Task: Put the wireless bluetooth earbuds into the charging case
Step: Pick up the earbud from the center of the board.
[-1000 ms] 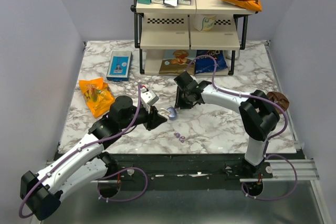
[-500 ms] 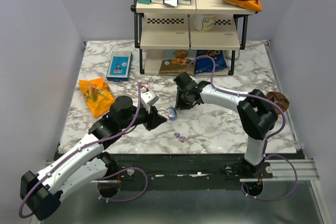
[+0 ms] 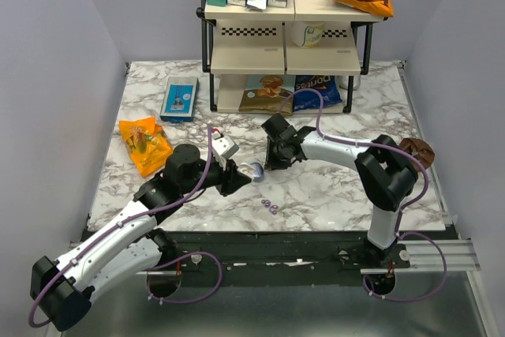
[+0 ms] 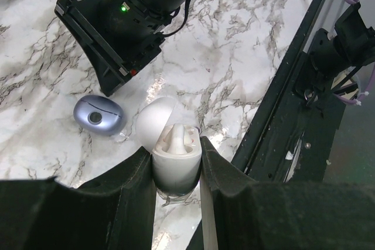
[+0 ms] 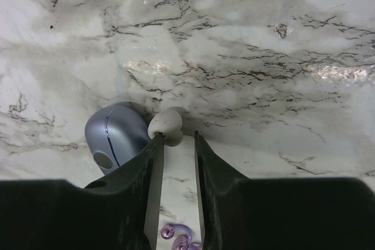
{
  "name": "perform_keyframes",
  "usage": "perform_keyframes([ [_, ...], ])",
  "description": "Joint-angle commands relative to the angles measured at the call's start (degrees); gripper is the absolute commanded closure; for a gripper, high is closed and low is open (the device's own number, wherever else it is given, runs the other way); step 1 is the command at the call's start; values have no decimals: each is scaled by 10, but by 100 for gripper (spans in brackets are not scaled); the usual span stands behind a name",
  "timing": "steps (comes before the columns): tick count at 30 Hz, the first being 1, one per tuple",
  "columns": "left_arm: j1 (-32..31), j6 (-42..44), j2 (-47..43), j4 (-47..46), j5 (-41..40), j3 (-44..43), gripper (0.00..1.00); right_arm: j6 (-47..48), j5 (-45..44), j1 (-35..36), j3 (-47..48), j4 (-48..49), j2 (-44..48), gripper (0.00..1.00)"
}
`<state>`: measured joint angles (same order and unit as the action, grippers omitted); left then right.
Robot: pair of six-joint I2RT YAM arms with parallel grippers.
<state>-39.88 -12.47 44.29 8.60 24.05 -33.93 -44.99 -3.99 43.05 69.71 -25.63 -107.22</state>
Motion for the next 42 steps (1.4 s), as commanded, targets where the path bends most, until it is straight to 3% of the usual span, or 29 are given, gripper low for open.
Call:
perform_keyframes([
  [1, -2, -8, 1, -16, -1, 4, 100, 7, -26, -2, -23, -19, 13, 66],
  [9, -2, -8, 0, -19, -1, 5, 100, 41, -51, -2, -31, -13, 59, 58],
  [28, -2, -4, 1, -10, -9, 6, 100, 96, -28, 20, 81, -50, -11, 60],
  [42, -3, -2, -12, -11, -16, 8, 100, 79, -25, 49, 18, -36, 24, 81],
])
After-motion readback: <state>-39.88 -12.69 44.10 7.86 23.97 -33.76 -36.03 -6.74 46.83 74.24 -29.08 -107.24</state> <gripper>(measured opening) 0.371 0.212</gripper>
